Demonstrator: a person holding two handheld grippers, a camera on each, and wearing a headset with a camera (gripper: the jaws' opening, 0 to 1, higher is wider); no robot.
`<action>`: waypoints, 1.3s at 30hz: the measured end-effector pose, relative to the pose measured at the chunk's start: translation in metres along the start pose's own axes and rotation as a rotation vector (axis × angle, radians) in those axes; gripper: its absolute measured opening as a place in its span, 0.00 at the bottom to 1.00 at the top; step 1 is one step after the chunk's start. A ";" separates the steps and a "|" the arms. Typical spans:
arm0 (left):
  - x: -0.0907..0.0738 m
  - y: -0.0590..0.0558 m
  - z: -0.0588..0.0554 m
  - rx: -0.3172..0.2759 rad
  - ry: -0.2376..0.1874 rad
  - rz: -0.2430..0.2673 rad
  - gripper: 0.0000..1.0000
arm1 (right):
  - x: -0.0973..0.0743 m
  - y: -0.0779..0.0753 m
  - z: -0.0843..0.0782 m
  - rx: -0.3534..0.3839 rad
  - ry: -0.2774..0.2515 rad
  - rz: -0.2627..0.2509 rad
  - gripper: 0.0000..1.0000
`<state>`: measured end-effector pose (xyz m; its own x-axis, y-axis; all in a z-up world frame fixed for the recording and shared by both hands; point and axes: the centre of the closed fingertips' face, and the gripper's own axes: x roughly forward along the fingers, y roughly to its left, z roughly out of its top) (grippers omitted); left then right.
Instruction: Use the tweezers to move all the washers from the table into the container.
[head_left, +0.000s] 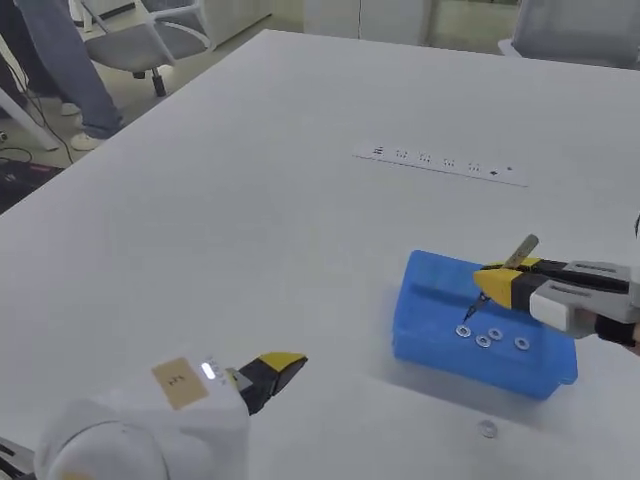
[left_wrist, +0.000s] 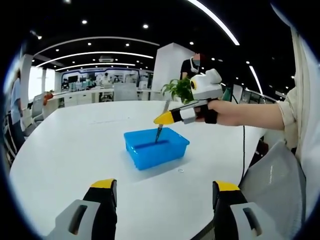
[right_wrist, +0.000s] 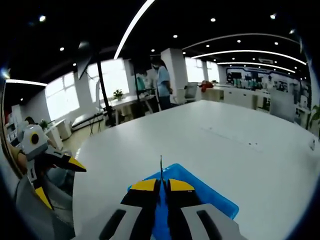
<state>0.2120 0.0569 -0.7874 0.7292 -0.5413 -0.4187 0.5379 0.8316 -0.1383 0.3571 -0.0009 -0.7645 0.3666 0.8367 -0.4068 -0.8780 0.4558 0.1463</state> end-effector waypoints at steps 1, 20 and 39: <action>0.000 0.000 0.000 0.002 0.002 -0.001 0.79 | -0.002 0.002 0.001 -0.001 -0.006 0.001 0.04; 0.001 -0.002 -0.003 0.001 0.019 -0.012 0.79 | -0.023 0.033 -0.048 0.102 0.031 0.027 0.04; 0.003 -0.002 -0.008 0.005 0.040 -0.017 0.78 | -0.027 0.034 -0.080 0.084 0.122 -0.009 0.04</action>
<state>0.2093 0.0544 -0.7953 0.7022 -0.5502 -0.4519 0.5526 0.8214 -0.1414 0.2925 -0.0320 -0.8206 0.3295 0.7916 -0.5145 -0.8443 0.4910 0.2147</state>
